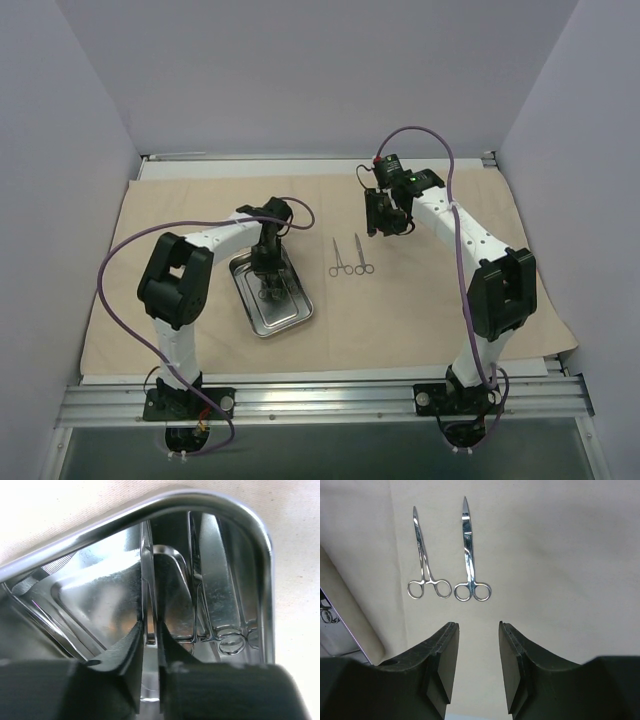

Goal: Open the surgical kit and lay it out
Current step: Pick up the medical item from the container.

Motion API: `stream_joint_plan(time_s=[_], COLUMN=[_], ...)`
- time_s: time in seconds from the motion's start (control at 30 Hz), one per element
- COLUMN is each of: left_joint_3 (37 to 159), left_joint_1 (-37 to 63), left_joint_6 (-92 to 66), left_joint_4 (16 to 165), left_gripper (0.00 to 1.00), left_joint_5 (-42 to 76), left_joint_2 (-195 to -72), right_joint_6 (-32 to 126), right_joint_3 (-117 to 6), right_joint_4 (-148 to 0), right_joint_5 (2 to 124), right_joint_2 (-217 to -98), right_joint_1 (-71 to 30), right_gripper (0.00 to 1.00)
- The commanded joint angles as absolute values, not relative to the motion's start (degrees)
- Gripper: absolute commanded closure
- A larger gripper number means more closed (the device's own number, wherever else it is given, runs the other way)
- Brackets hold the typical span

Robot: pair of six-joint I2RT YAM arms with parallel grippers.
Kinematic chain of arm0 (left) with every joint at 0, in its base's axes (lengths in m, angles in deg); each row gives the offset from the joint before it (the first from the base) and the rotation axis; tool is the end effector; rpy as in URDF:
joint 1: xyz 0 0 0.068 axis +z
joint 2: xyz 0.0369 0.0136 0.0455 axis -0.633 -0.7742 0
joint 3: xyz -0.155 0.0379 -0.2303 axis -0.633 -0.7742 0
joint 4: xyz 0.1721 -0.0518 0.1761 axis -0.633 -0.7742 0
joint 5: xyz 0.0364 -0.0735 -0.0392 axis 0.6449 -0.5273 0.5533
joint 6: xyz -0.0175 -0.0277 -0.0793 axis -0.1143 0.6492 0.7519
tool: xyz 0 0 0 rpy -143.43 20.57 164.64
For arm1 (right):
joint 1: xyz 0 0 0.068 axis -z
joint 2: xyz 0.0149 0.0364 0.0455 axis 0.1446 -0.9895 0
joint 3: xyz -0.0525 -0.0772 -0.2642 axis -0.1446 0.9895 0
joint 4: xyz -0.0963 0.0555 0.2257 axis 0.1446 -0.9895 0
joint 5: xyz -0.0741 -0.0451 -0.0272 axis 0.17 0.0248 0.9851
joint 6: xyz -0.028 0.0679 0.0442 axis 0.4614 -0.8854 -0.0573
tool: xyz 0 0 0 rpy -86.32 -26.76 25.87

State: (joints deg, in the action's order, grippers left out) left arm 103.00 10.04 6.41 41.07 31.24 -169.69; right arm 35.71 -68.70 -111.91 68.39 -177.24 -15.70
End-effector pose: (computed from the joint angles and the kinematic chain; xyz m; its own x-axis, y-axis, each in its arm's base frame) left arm 0.3253 -0.1732 0.1353 -0.9846 -0.0408 -0.1701 -0.0436 0.9990 0.0129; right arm 0.3711 0.1684 0.2763 -0.8016 -0.0165 -0.5976 -0.1880 0.9558 0.2259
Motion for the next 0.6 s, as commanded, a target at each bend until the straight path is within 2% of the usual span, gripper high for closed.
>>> stream_joint_plan(time_s=[0.0,0.1,0.4,0.57], left_joint_3=[101.7,102.5,105.0,107.1], left_joint_1=[9.6,9.7,10.2,10.4], left_joint_6=[5.2,3.7,2.0,1.7], left_joint_4=[42.2,42.5,37.1,33.5], left_gripper=[0.85,0.97,0.98,0.98], left_joint_5=[31.1,31.0,28.5,26.0], left_joint_2=[-175.8,-175.2,-166.0,-162.4], right_joint_6=[35.7,36.3,37.9,37.0], right_joint_3=[-70.6,-71.3,-72.9,-71.2], right_joint_4=[-113.7,-114.1,-112.0,-106.1], right_joint_5=[68.0,67.3,59.6,48.5], right_joint_2=[-175.7,-176.2,-177.5,-177.9], right_joint_1=[-15.7,-15.8,-15.9,-16.1], right_gripper=[0.62,0.62,0.60,0.57])
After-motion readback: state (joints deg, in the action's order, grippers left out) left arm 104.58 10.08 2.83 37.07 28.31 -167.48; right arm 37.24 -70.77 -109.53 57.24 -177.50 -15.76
